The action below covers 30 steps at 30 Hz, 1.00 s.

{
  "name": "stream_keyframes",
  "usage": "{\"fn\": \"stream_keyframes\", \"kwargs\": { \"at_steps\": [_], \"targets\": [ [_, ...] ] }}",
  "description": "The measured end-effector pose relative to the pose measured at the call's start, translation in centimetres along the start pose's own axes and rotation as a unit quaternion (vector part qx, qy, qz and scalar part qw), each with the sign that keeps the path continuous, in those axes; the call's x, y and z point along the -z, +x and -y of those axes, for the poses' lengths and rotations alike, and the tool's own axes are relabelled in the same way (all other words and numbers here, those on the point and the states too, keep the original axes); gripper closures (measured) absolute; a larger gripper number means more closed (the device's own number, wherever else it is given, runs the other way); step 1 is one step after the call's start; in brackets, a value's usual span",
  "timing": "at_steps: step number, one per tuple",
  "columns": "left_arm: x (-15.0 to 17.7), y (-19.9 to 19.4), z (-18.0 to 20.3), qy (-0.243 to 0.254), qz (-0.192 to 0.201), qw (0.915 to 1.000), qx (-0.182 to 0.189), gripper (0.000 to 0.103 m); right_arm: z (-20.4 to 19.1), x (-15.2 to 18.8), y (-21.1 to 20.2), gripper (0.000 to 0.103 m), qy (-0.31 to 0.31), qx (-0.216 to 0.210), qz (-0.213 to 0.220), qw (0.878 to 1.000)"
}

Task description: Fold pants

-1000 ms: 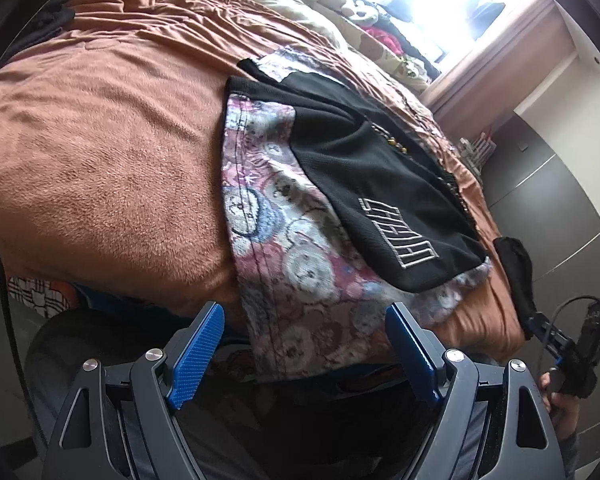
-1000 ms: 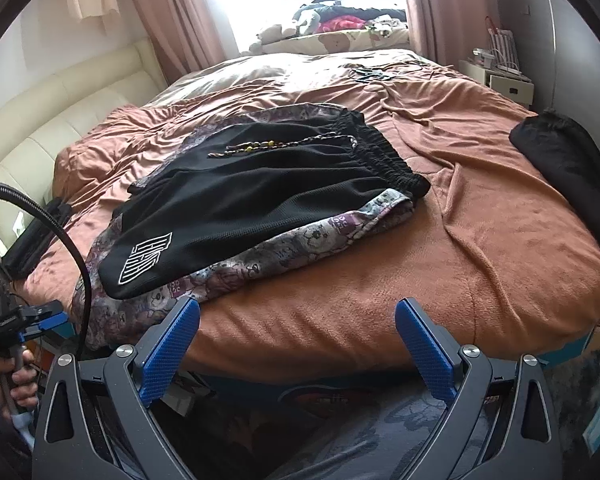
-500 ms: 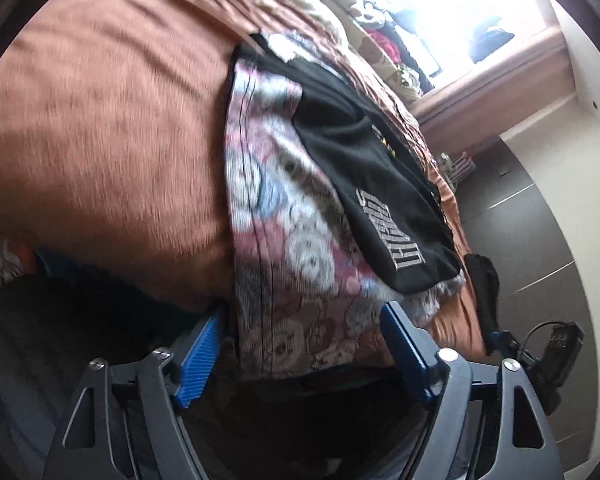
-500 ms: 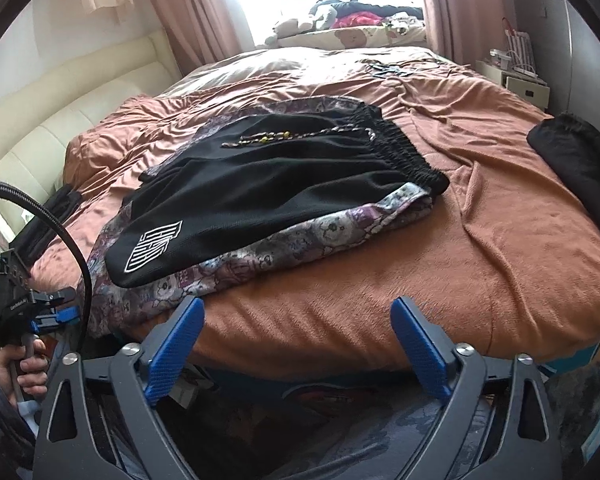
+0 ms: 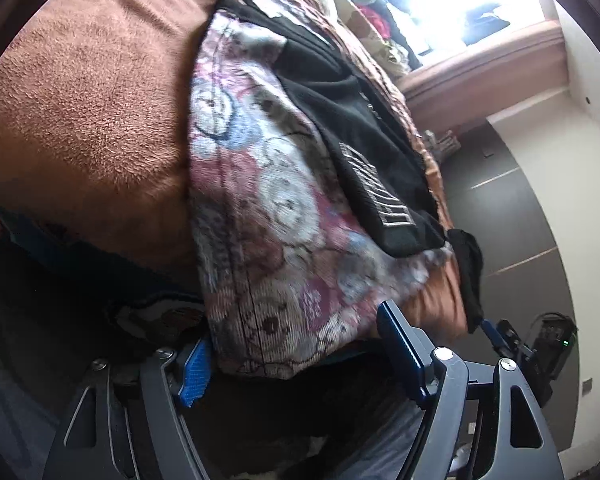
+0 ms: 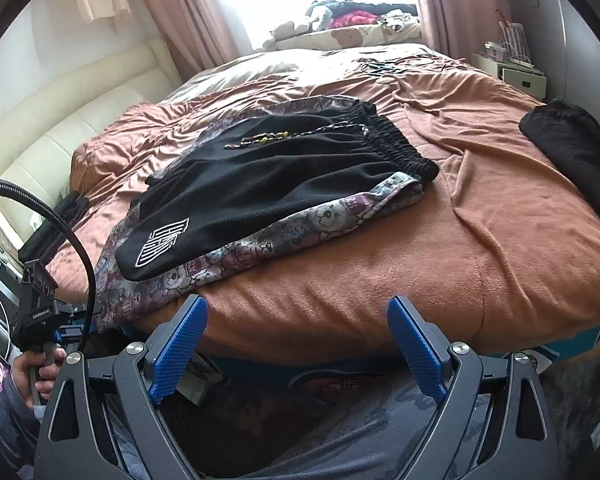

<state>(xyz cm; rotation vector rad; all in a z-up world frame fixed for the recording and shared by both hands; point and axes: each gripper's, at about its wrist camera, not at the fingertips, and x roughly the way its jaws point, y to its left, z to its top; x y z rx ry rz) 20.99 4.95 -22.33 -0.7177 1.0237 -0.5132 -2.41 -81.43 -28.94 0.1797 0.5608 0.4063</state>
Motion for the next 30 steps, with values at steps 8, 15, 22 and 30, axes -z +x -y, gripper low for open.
{"fn": "stream_keyframes", "kwargs": {
  "at_steps": [8, 15, 22, 30],
  "targets": [
    [0.6, -3.5, 1.2, -0.011, 0.032, 0.9966, 0.075, 0.033, 0.3, 0.7, -0.1, 0.012, 0.014, -0.019, 0.004, 1.0],
    [0.7, -3.4, 1.7, -0.021, 0.033, 0.9974, 0.06, 0.037, 0.4, 0.8, -0.5, 0.012, 0.019, -0.033, 0.012, 0.999],
    [0.3, -2.4, 1.4, -0.047, 0.036, 0.998, -0.021, 0.095, 1.4, 1.0, -0.7, 0.012, 0.035, -0.038, 0.019, 0.998],
    [0.0, -4.2, 2.5, -0.053, 0.063, 0.9956, -0.046, 0.098, 3.3, -0.1, 1.3, 0.024, 0.091, -0.047, 0.008, 0.995]
  ]
}}
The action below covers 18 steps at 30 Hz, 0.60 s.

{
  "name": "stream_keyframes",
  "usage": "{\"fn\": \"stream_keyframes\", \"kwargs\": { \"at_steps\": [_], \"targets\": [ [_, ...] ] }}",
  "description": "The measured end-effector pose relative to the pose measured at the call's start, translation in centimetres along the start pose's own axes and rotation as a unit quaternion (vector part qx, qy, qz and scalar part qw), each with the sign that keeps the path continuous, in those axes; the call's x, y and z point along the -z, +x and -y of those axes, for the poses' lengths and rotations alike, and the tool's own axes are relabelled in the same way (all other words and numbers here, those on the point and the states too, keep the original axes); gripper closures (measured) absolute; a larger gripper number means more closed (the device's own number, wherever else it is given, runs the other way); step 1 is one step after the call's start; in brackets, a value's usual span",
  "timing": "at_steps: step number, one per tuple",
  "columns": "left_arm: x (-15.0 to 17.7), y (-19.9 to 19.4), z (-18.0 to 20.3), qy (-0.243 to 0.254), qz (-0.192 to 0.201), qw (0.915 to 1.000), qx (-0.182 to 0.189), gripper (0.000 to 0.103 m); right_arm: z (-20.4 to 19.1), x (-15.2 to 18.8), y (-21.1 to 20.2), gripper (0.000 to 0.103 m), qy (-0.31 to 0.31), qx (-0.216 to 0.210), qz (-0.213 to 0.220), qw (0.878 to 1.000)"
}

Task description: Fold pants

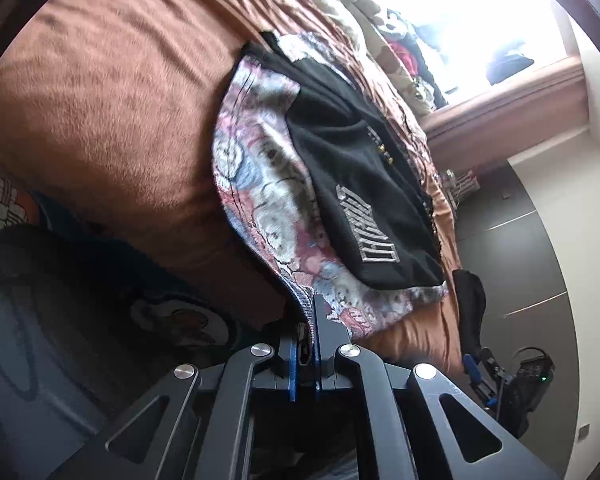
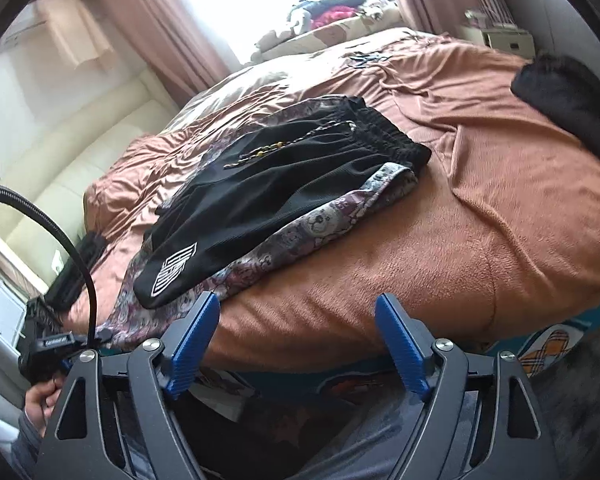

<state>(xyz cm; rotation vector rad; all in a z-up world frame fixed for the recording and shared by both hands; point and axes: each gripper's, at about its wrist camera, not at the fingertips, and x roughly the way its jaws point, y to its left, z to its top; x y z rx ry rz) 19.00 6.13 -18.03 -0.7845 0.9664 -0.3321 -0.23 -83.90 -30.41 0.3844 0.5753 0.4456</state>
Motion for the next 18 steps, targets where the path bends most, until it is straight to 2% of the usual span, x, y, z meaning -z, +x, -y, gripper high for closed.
{"fn": "stream_keyframes", "kwargs": {
  "at_steps": [8, 18],
  "targets": [
    [-1.4, -1.3, 3.3, 0.014, 0.024, 0.9996, 0.003, 0.098, 2.5, -2.1, 3.0, 0.027, 0.066, -0.026, -0.006, 0.997],
    [-3.6, -2.4, 6.2, 0.024, 0.054, 0.9982, 0.004, 0.098, 5.6, -4.4, 8.5, 0.034, 0.137, -0.037, -0.027, 0.989]
  ]
}}
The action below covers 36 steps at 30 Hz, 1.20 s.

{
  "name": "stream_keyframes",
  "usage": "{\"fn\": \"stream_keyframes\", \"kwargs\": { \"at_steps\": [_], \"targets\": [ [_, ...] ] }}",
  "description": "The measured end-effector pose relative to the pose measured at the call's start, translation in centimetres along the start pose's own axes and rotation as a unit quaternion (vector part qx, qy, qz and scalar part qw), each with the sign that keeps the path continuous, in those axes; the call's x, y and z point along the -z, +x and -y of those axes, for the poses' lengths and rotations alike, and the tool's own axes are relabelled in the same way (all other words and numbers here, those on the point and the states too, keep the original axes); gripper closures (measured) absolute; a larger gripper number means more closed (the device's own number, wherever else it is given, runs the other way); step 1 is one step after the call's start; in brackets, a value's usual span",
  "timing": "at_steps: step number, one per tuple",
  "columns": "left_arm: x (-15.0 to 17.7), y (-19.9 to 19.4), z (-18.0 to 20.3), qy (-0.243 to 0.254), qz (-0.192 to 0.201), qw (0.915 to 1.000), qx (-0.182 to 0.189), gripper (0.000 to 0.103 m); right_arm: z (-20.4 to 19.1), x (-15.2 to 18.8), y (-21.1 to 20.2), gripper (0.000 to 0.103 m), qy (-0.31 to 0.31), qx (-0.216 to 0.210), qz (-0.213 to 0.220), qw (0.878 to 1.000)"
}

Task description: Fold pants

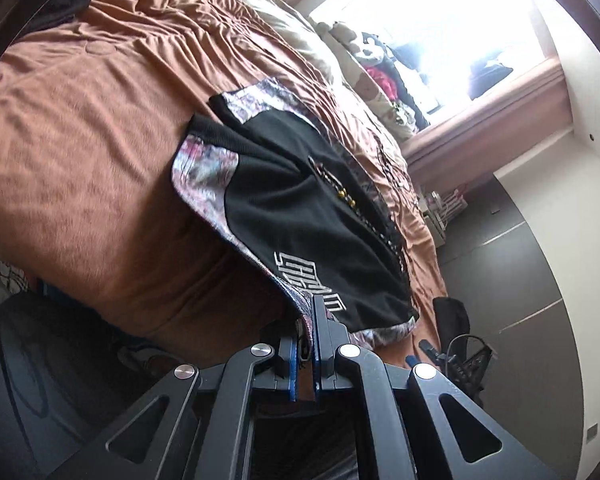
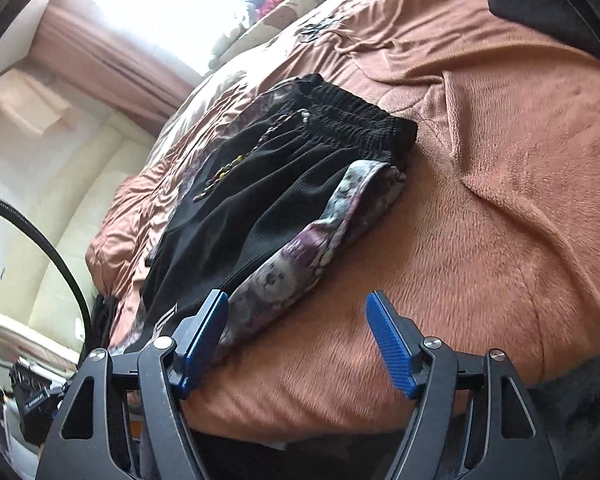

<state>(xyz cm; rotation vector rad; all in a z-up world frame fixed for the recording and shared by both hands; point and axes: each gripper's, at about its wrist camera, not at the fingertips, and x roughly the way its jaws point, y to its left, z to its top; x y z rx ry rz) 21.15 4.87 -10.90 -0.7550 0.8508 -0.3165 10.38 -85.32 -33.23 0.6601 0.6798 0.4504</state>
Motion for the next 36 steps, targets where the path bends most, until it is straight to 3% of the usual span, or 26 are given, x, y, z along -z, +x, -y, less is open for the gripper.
{"fn": "stream_keyframes", "kwargs": {
  "at_steps": [14, 19, 22, 36],
  "targets": [
    [-2.9, 0.5, 1.2, -0.005, 0.014, 0.9999, -0.001, 0.098, 3.2, -3.1, 3.8, 0.057, 0.09, -0.013, -0.004, 0.996],
    [-3.3, 0.5, 1.3, -0.008, 0.019, 0.9997, -0.01, 0.098, 4.1, -3.6, 4.9, 0.089, 0.107, -0.008, -0.009, 0.994],
    [-3.7, 0.2, 1.6, -0.007, 0.022, 0.9997, -0.008, 0.098, 4.0, -3.8, 4.5, 0.099, 0.107, -0.017, -0.007, 0.994],
    [-6.8, -2.1, 4.2, 0.01, 0.059, 0.9981, 0.011, 0.098, 0.3, -5.6, 0.7, 0.101, 0.054, -0.039, 0.027, 0.997]
  ]
}}
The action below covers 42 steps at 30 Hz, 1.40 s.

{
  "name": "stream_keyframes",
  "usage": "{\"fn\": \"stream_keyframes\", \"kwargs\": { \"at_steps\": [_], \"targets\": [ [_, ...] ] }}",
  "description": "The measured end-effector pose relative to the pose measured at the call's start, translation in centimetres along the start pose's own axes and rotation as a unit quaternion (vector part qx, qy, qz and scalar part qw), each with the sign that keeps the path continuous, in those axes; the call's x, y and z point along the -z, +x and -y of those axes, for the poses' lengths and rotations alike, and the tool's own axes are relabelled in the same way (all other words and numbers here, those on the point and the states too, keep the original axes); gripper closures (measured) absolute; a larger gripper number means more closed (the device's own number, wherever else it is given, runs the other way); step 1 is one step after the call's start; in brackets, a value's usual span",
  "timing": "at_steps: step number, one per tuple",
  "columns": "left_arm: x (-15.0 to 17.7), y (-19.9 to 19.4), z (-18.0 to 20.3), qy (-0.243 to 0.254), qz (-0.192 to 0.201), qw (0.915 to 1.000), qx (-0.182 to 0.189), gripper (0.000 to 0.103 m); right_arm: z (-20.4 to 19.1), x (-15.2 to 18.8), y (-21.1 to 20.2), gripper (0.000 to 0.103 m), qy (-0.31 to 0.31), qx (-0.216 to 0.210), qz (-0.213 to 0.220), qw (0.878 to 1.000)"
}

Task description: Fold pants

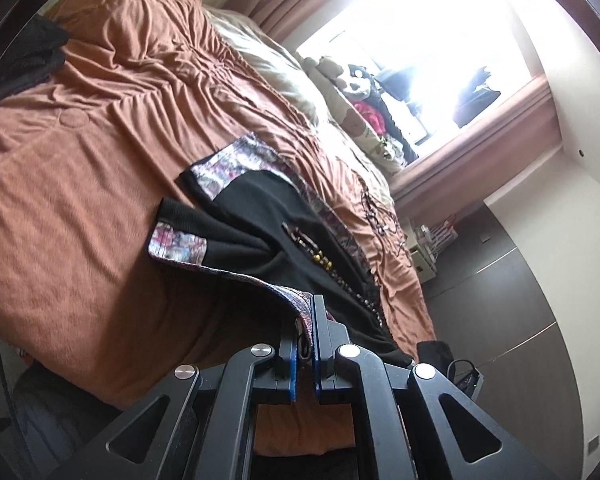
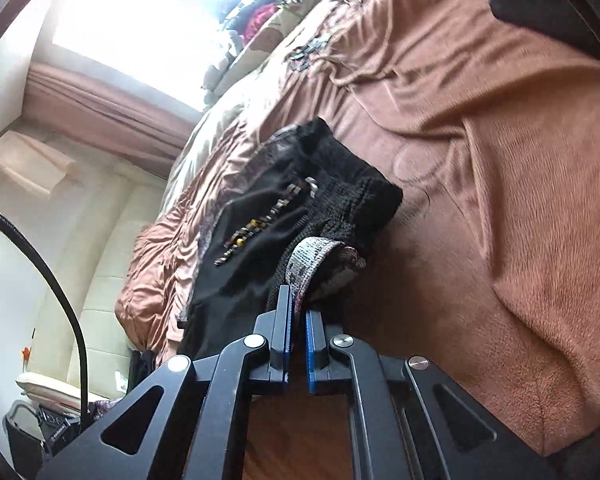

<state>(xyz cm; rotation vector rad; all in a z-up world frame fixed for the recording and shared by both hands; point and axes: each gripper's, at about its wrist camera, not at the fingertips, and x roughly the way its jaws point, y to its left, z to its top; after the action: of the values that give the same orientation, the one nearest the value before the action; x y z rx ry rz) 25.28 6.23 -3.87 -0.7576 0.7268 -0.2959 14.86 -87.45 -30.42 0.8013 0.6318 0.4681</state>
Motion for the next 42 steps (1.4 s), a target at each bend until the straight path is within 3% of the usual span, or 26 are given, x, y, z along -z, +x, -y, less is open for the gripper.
{"fn": "stream_keyframes", "kwargs": {
  "at_steps": [19, 27, 42],
  "targets": [
    [-8.3, 3.0, 1.3, 0.009, 0.026, 0.9996, -0.007, 0.098, -5.2, -3.4, 2.6, 0.101, -0.017, -0.018, 0.024, 0.999],
    [-12.3, 7.0, 1.3, 0.005, 0.028, 0.9995, -0.015, 0.098, -6.3, -5.7, 5.3, 0.101, -0.009, -0.018, 0.028, 0.999],
    [-18.7, 17.2, -2.2, 0.005, -0.011, 0.9983, -0.057, 0.098, -7.6, -9.6, 13.3, 0.101, 0.0, 0.003, 0.01, 1.0]
  ]
}}
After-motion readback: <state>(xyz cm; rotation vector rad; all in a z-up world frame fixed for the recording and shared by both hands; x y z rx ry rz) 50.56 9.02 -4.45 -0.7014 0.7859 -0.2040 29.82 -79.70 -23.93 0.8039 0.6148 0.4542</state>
